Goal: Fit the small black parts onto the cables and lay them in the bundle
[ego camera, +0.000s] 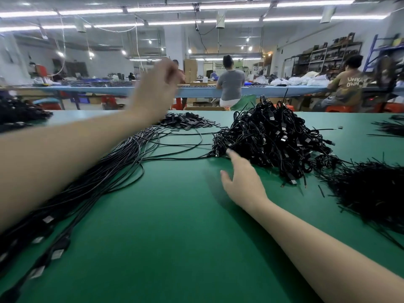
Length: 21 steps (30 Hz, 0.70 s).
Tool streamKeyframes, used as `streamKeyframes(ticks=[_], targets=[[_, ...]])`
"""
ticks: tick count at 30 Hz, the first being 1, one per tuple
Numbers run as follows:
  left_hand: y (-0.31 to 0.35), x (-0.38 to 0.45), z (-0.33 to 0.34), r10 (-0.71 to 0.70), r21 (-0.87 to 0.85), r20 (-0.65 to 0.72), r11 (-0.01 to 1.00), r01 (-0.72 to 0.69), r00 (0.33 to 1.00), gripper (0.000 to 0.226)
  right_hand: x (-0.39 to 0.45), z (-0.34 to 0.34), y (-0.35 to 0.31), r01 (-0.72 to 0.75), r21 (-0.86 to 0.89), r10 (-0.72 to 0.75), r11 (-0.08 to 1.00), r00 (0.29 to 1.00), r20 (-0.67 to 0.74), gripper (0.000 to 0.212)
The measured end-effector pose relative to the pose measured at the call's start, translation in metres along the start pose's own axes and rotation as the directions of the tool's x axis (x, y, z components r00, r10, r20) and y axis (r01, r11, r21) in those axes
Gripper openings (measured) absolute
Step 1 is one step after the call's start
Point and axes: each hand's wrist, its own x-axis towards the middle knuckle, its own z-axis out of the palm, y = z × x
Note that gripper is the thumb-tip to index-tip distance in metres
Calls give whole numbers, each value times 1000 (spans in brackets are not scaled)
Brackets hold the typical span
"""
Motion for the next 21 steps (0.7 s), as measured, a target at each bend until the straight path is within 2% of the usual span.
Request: streamKeyframes(ticks=[2, 3, 5, 7, 8, 11, 12, 14, 16, 17, 19, 21], targets=[[27, -30, 40, 71, -130, 142, 990, -52, 987, 12, -2, -5, -4, 91, 178, -47, 980, 970, -239, 69], [41, -50, 62, 102, -192, 217, 980, -60, 971, 12, -1, -8, -5, 152, 204, -76, 967, 938, -338, 68], [54, -76, 100, 99, -337, 246, 942, -11, 964, 13, 1, -16, 0, 246, 202, -138, 948, 890, -435, 52], [52, -83, 123, 9, -439, 250, 892, 105, 968, 14, 4, -22, 8, 250, 235, -138, 939, 903, -407, 28], [52, -87, 129, -36, -488, 262, 857, 165, 964, 14, 5, -24, 11, 211, 270, -97, 939, 919, -382, 23], [38, -101, 143, -85, -538, 379, 790, 294, 922, 8, 12, -23, 19, 20, 488, 187, 873, 909, -372, 22], [29, -103, 141, -88, -509, 458, 790, 342, 884, 8, 15, -23, 20, -40, 569, 302, 822, 877, -374, 22], [11, -104, 135, -87, -453, 645, 757, 471, 759, 9, 20, -25, 25, -131, 690, 512, 712, 769, -383, 22], [-2, -98, 123, -94, -436, 753, 670, 601, 651, 13, 23, -30, 32, -183, 754, 649, 631, 656, -385, 25], [-7, -93, 118, -101, -433, 782, 621, 653, 615, 19, 24, -31, 35, -200, 762, 678, 616, 628, -383, 26], [-14, -85, 109, -158, -444, 804, 483, 755, 574, 36, 24, -29, 36, -209, 737, 654, 643, 650, -386, 26], [-22, -79, 103, -266, -510, 773, 279, 813, 576, 40, 22, -25, 31, -182, 665, 540, 724, 750, -382, 23]])
